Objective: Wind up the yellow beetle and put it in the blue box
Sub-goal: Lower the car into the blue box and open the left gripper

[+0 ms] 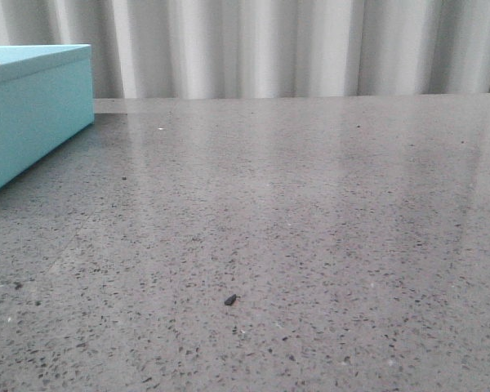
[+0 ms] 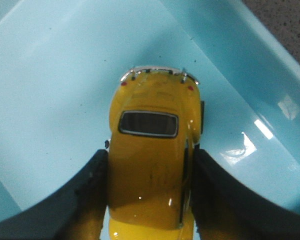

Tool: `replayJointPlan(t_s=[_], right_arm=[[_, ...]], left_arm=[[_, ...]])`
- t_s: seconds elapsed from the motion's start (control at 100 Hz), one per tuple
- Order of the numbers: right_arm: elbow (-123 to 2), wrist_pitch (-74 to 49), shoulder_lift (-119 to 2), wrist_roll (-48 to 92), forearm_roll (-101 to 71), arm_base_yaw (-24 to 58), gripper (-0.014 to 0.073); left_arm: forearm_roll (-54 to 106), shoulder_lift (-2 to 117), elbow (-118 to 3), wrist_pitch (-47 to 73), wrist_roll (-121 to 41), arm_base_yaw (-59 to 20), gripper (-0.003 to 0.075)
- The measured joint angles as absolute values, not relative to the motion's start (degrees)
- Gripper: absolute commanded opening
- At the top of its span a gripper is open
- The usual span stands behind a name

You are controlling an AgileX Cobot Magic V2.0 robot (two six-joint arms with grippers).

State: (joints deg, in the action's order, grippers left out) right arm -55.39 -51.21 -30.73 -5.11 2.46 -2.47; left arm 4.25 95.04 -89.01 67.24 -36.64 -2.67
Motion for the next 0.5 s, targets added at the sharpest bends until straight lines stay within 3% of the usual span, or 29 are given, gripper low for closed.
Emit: replayJointPlan(t_s=[0.3, 0.39, 0.5], right_arm=[[-55.39, -51.21, -30.73, -5.11, 2.46, -2.47, -0.0041], [-55.39, -51.21, -30.73, -5.11, 2.59, -2.47, -0.0041], [-55.39, -50.91, -30.73, -5.11, 3.14, -2.47, -0.0041]], left_arm=[[4.34, 100.67, -88.89, 68.65, -34.92, -2.67, 0.0153], [4.34, 101.06, -88.81, 68.46, -34.57, -2.67, 0.0197], [4.34, 101.06, -88.81, 67.96, -34.34, -2.58, 0.0304]])
